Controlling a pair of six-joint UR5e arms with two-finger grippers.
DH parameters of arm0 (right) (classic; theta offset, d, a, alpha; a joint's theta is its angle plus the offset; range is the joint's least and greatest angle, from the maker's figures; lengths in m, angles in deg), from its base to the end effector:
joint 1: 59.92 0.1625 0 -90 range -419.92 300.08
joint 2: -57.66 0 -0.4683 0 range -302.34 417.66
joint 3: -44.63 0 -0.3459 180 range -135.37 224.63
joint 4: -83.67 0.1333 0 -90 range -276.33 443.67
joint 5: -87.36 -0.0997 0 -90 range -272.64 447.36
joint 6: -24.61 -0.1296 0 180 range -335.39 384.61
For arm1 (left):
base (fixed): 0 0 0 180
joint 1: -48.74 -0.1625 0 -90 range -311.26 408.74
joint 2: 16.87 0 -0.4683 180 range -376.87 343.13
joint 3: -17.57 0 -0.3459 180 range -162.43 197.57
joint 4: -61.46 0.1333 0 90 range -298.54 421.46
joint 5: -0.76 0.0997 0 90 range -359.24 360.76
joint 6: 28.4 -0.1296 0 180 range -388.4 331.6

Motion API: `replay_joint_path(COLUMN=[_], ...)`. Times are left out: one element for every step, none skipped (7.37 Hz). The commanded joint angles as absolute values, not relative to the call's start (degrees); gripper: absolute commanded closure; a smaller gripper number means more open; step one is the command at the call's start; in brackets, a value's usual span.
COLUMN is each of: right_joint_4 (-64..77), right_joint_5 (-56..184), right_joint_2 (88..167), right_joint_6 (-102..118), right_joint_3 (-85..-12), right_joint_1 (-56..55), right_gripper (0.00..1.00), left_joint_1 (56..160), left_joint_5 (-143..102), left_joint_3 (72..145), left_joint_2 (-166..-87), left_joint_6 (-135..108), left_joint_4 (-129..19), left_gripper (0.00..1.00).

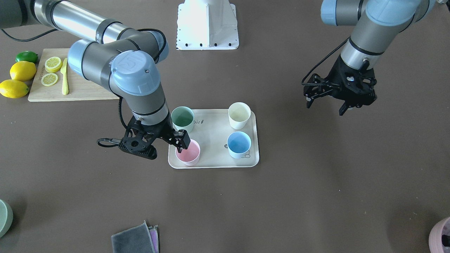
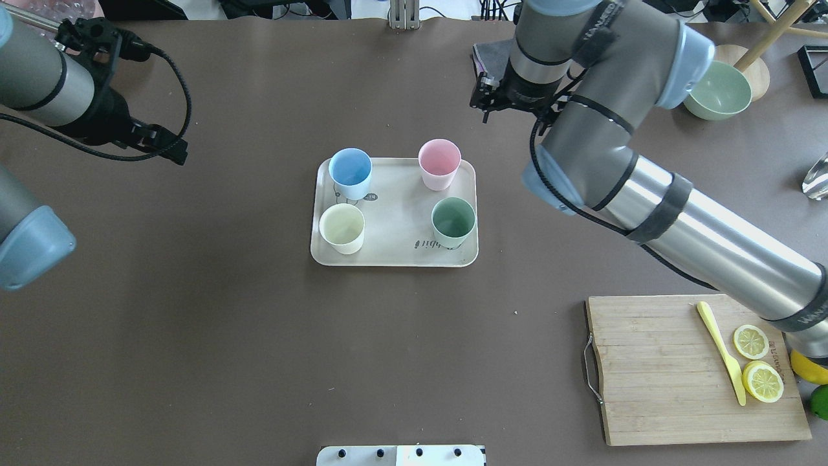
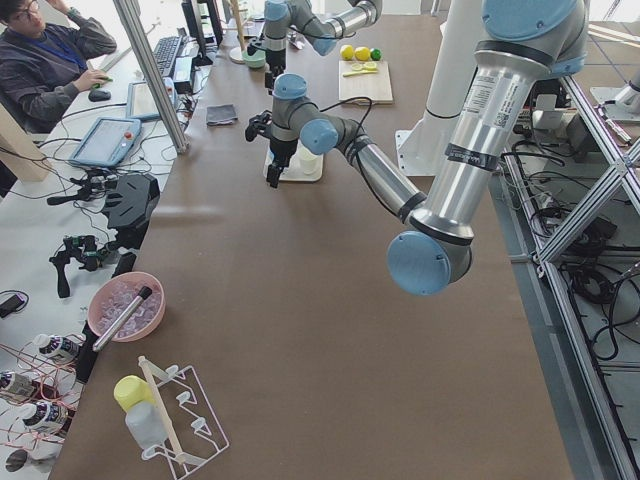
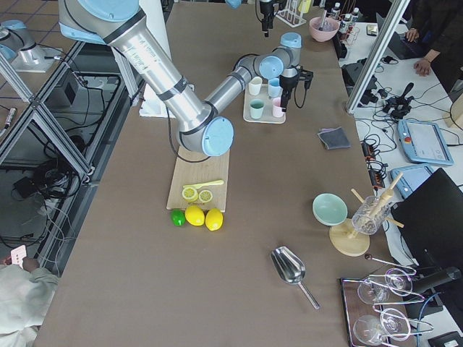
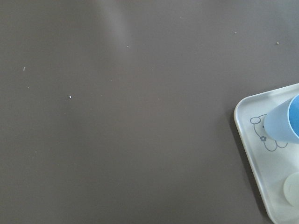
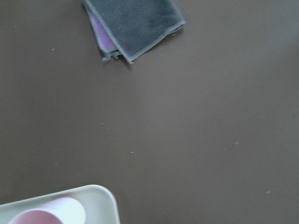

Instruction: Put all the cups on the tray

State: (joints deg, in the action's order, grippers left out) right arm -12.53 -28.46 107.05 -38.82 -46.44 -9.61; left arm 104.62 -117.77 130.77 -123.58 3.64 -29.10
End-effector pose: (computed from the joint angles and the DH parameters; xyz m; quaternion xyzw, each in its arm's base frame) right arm -0.3956 -0.5970 0.3251 0.0180 -0.3649 0.1243 0.9225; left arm 0.2492 -0.4951 0.4110 0.1547 0.3767 0.1017 0.9077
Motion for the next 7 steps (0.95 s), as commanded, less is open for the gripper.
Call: replay_joint_path(right_joint_4=[-14.59,-14.59,-14.59,-14.50,-14.50,-13.89,-14.23], right_joint_5=[-33.63,-35.75,-37.69,-39.54,-39.38,-38.59,-38.59], right_joint_2=[122.19,128.09,133.80,139.34,145.23,150.07,152.21], right_joint_6=[-15.92,-6.51,2.28,10.46,18.81,26.20,29.67], right_joint_3=[-58.25,-60.37,-61.79,-62.15,-63.11,-63.29,-62.86], right_joint_1=[1.90,7.09,12.27,17.29,21.43,24.25,27.15], right_gripper=[0.00,0.00,0.00,0.00,0.00,0.00,0.00], left_joint_1=[114.96,122.67,127.27,130.71,133.35,135.30,137.75], left_joint_5=[-125.65,-131.02,-132.29,-132.30,-132.30,-132.39,-132.39], left_joint_3=[131.92,131.05,130.17,128.07,126.66,125.78,125.68], left_joint_2=[-114.12,-110.07,-105.94,-103.38,-100.39,-98.28,-95.56], left_joint_6=[-9.70,-15.94,-25.40,-33.15,-38.89,-39.46,-39.64], left_joint_4=[-29.06,-29.06,-28.80,-27.41,-27.31,-27.30,-28.44], left_gripper=[0.02,0.02,0.02,0.02,0.02,0.02,0.02])
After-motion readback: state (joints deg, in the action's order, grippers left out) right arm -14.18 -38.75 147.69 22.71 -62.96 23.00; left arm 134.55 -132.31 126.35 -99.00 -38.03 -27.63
